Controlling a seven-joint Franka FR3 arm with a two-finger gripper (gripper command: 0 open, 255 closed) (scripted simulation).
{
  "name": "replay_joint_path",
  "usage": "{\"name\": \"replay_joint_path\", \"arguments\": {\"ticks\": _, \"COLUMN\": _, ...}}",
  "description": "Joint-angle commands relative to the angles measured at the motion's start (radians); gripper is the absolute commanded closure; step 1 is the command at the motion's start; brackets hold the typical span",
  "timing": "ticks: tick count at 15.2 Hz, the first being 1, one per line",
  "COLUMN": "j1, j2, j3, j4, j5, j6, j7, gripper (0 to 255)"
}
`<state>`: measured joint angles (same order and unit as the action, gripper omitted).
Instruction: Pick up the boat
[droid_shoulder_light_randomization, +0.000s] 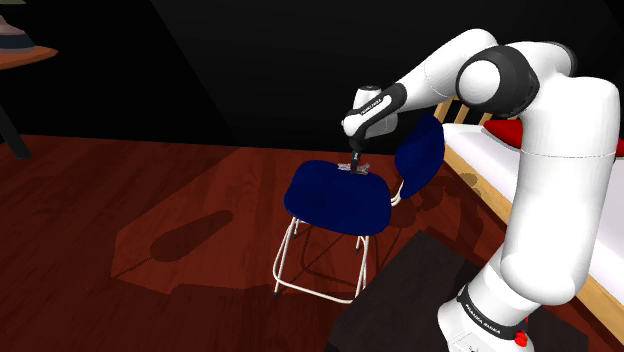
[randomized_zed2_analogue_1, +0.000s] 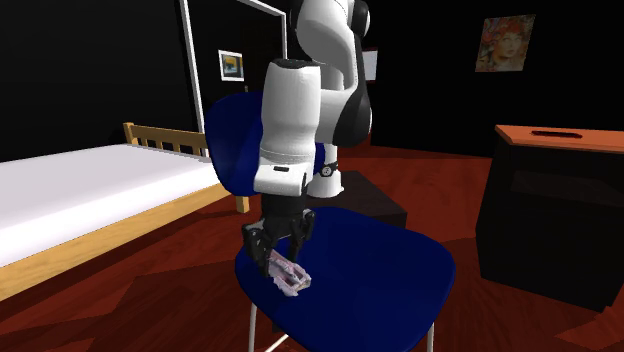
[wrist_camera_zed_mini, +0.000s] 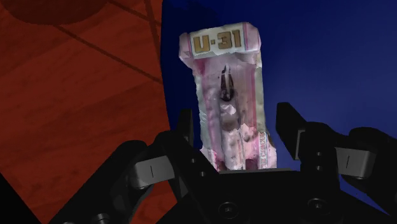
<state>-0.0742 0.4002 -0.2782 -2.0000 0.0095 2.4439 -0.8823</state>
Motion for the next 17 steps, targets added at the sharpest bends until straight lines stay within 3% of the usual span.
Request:
{"name": "replay_joint_path", "arguments": {"ticks": 1, "j1": 0.0, "j2": 0.0, "j3": 0.0, "j4": -0.002, "j5": 0.0, "j6": 0.002, "j7": 0.0, "gripper": 255}}
{"name": "replay_joint_path", "arguments": {"ticks": 9, "j1": 0.0, "j2": 0.001, "j3": 0.0, "j4": 0.0, "j5": 0.0, "j6": 0.001, "j7": 0.0, "gripper": 255}}
{"name": "replay_joint_path", "arguments": {"ticks": 17, "j1": 0.01, "j2": -0.069, "j3": -0.011, "j4": 0.02, "j5": -0.02, "j6": -0.087, "j7": 0.007, "gripper": 255}}
